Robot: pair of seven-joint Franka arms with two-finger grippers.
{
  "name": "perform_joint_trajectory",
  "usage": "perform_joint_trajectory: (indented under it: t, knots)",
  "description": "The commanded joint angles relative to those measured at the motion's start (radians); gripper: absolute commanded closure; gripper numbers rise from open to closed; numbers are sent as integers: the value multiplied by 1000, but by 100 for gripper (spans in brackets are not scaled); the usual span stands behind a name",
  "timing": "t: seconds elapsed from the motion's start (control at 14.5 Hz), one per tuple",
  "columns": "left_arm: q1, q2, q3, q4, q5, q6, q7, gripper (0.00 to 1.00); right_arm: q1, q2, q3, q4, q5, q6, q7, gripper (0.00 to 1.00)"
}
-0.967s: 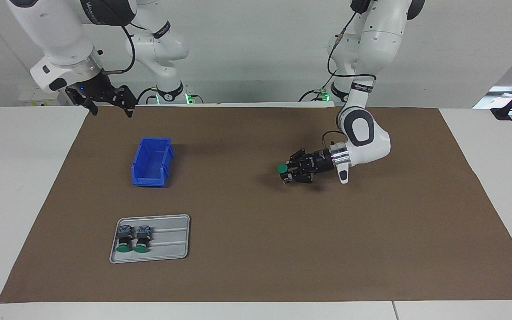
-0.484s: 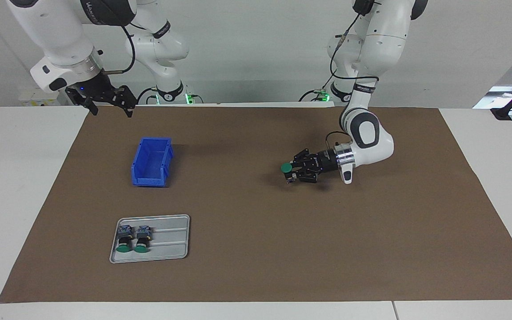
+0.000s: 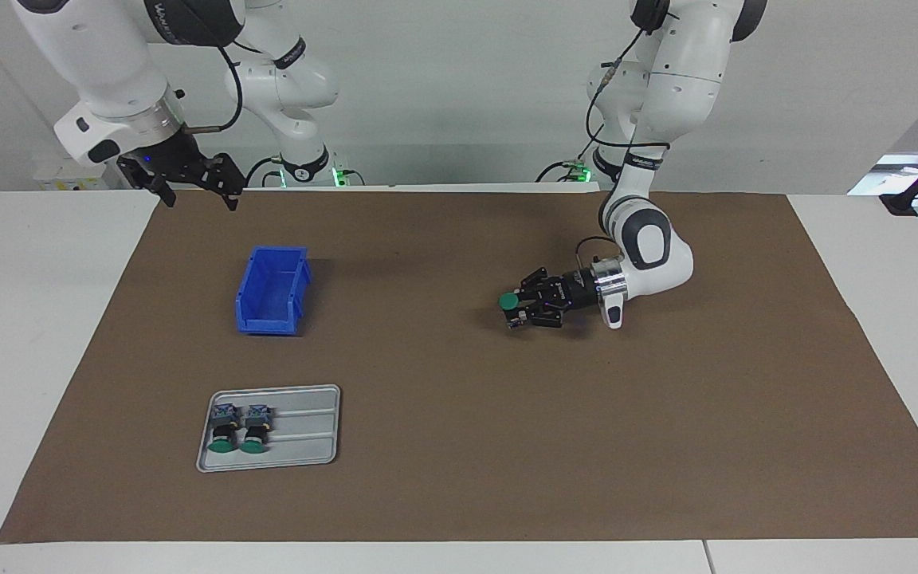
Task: Place and press button with both arms
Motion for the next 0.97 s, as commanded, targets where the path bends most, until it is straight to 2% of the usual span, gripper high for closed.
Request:
perform_joint_trajectory:
  t: [0.0, 0.48, 0.9]
  knots:
    - [-2, 9, 3, -15, -51, -23, 41, 86, -2, -13, -2, -15, 3, 3, -22, 0]
    - [-19, 11, 3, -19, -71, -6, 47, 82, 5, -13, -2, -15, 3, 3, -22, 0]
    - [-42, 26, 4, -18, -122, -15, 62, 82, 5, -13, -2, -15, 3, 3, -22, 0]
